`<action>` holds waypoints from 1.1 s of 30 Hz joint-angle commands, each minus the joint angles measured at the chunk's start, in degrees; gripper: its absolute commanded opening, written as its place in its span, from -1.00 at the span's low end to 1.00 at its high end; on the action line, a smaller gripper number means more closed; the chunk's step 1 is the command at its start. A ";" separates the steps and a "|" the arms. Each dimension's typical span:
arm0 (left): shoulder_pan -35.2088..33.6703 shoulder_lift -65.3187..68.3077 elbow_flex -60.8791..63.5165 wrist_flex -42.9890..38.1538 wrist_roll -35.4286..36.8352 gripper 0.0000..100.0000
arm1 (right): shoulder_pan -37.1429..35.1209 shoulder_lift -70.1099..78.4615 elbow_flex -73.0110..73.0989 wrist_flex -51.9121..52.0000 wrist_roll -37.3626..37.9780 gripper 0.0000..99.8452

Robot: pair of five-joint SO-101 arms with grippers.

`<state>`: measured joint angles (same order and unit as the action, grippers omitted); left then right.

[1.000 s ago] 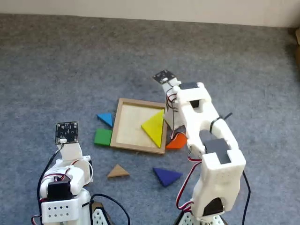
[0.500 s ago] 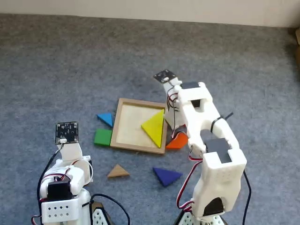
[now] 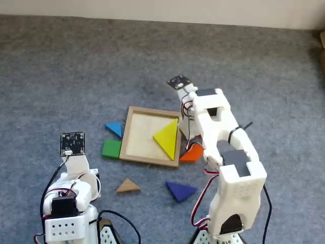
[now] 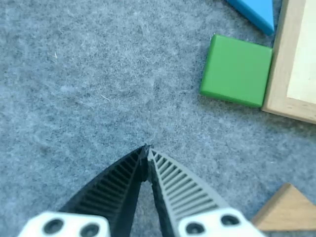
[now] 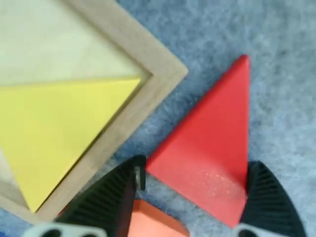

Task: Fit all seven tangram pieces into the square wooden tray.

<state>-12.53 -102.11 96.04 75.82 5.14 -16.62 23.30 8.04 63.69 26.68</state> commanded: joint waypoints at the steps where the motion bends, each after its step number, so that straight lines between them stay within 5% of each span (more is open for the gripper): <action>1: -0.92 -2.07 1.19 0.26 -0.62 -0.99 | 1.71 0.57 -1.54 -0.75 0.35 -0.46; 26: -0.92 -2.07 1.19 0.26 -0.62 -0.99 | 3.74 -4.97 -1.63 -0.31 -0.09 -0.60; 33: -0.92 -2.07 1.19 0.26 -0.62 -0.99 | 3.74 -4.97 -5.93 -0.13 -11.25 -0.28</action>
<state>-12.53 -102.11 96.04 75.82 5.14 -13.45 21.54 6.29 63.60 20.18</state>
